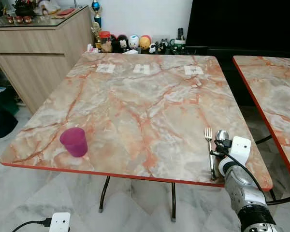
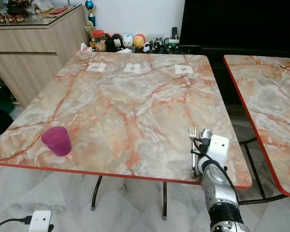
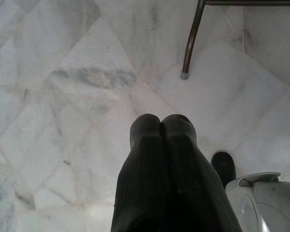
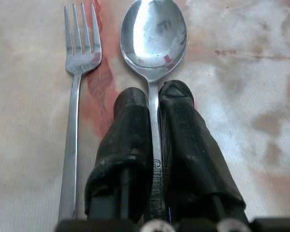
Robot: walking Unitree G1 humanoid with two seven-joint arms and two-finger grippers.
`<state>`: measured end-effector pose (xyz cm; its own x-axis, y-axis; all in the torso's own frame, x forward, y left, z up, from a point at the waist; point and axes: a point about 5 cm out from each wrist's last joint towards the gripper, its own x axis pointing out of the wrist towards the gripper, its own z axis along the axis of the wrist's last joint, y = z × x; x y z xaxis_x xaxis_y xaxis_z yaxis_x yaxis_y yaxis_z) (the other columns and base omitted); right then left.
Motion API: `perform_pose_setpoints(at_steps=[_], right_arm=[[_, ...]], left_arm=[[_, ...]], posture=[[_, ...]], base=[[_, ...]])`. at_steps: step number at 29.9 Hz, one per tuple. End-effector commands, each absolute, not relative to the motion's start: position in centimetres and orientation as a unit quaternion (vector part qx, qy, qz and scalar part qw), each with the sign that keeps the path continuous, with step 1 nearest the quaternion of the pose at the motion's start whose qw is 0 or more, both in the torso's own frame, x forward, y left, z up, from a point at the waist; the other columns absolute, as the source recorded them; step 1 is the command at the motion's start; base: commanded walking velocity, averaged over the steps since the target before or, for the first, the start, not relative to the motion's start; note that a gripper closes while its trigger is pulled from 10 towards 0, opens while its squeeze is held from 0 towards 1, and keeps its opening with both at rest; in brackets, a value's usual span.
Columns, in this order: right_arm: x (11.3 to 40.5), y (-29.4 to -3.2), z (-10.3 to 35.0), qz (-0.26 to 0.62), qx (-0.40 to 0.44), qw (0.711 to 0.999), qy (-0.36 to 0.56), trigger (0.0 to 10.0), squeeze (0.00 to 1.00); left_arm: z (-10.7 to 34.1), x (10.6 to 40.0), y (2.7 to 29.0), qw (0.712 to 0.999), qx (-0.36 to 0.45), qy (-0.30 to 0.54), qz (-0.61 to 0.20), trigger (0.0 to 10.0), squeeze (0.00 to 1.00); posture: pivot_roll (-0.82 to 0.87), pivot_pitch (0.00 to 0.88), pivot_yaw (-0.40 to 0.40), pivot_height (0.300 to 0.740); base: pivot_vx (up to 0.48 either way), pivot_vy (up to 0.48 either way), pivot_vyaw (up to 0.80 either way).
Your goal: Setting the table
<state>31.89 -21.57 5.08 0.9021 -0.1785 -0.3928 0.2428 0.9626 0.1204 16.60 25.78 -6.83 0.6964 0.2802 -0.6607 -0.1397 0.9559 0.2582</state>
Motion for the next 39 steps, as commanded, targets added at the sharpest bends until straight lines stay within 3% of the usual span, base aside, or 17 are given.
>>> perform_pose_setpoints(at_steps=[1,8,9,10,21,35,39], right_arm=[[31.6,-21.2,4.3,-0.102,0.081,0.968,0.216,0.0,0.0],[31.8,-22.1,5.6,-0.142,0.082,0.974,0.156,0.0,0.0],[31.9,-22.2,6.4,-0.14,0.059,0.98,0.126,3.6,0.0],[32.0,-22.0,6.9,-0.126,0.038,0.986,0.106,10.0,0.0],[30.8,-22.0,9.7,-0.097,-0.026,0.995,-0.011,10.0,0.0],[30.9,-19.4,11.0,-0.074,0.027,0.996,-0.045,10.0,0.0],[30.6,-18.9,10.8,-0.075,0.043,0.995,-0.045,10.0,0.0]], left_arm=[[-7.0,16.3,25.6,0.913,0.091,0.38,0.115,10.0,0.0],[-7.1,16.4,25.5,0.913,0.091,0.381,0.114,10.0,0.0],[-7.1,16.4,25.5,0.913,0.091,0.381,0.114,10.0,0.0],[-7.1,16.4,25.5,0.913,0.091,0.381,0.114,10.0,0.0],[-7.1,16.3,25.4,0.91,0.105,0.385,0.109,10.0,0.0],[-7.2,16.7,25.0,0.909,0.11,0.388,0.104,10.0,0.0],[-7.2,16.7,24.9,0.908,0.11,0.39,0.104,10.0,0.0]], posture=[[0.03,0.0,0.011,0.74],[0.03,0.0,0.007,0.74],[0.03,0.0,0.007,0.74],[0.03,0.0,0.006,0.74],[0.01,0.0,0.008,0.74],[0.0,0.0,0.006,0.74],[-0.01,0.0,0.003,0.74]], base=[[0.0,0.0,0.0],[0.0,0.0,0.0],[0.0,0.0,0.0],[0.0,0.0,0.0],[0.0,0.0,0.0],[0.0,-0.397,0.0],[0.0,-0.412,-0.71]])
